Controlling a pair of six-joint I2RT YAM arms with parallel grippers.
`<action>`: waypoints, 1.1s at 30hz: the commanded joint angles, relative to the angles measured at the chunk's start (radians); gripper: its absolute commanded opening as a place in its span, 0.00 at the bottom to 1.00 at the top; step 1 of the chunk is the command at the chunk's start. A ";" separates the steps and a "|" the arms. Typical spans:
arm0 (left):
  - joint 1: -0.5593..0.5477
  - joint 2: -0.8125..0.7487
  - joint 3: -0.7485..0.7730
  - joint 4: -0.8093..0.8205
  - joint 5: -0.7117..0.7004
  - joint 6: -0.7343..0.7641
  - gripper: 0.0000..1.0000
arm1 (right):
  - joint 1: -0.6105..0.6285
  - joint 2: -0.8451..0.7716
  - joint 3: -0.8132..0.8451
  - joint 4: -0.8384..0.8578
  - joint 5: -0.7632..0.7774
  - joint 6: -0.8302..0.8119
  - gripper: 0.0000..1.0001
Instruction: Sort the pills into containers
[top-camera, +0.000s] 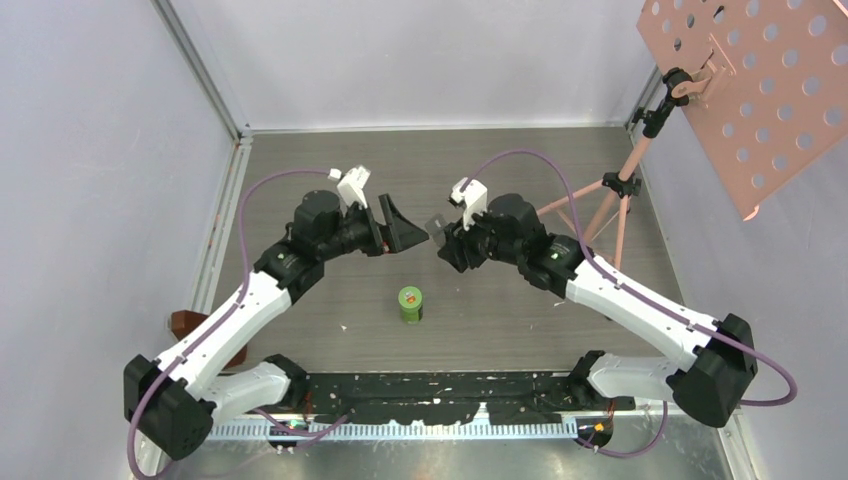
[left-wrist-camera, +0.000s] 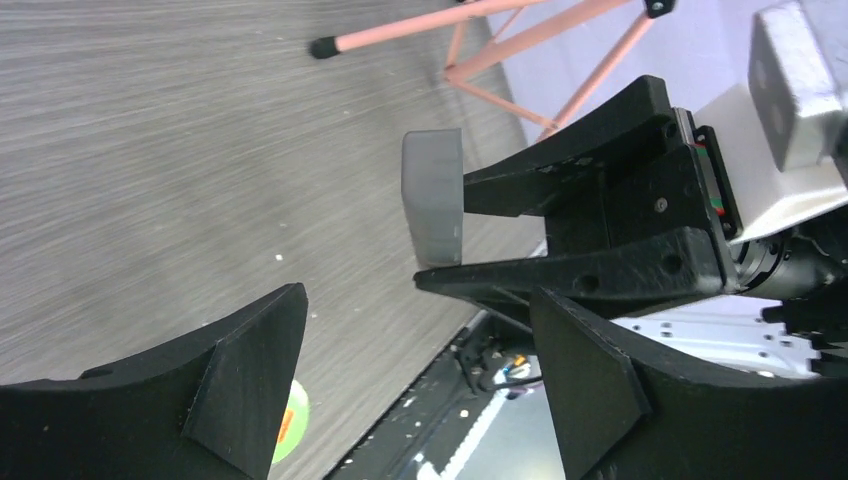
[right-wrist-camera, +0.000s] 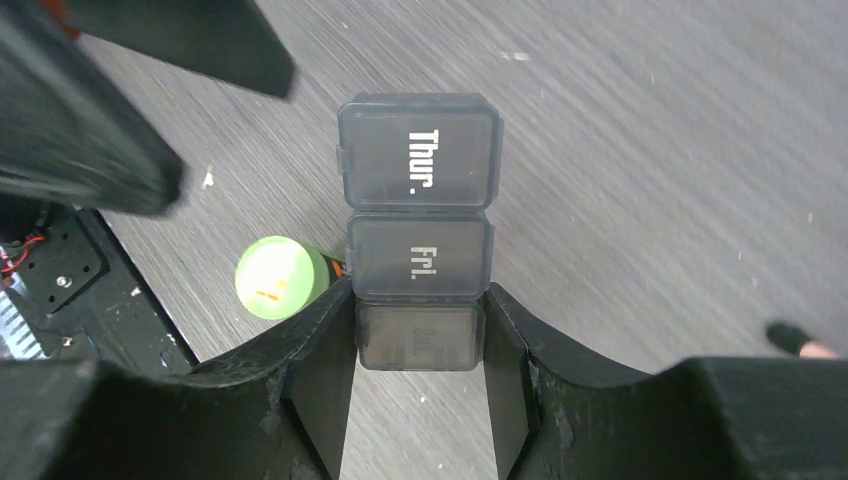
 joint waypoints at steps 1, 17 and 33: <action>0.004 0.048 0.035 0.116 0.108 -0.088 0.85 | 0.008 -0.017 0.059 0.066 -0.117 -0.107 0.39; 0.004 0.110 -0.014 0.203 0.222 -0.137 0.44 | 0.051 0.037 0.131 -0.026 -0.129 -0.183 0.39; 0.008 0.118 -0.001 0.153 0.223 -0.127 0.00 | 0.051 0.010 0.085 0.049 -0.037 -0.179 0.72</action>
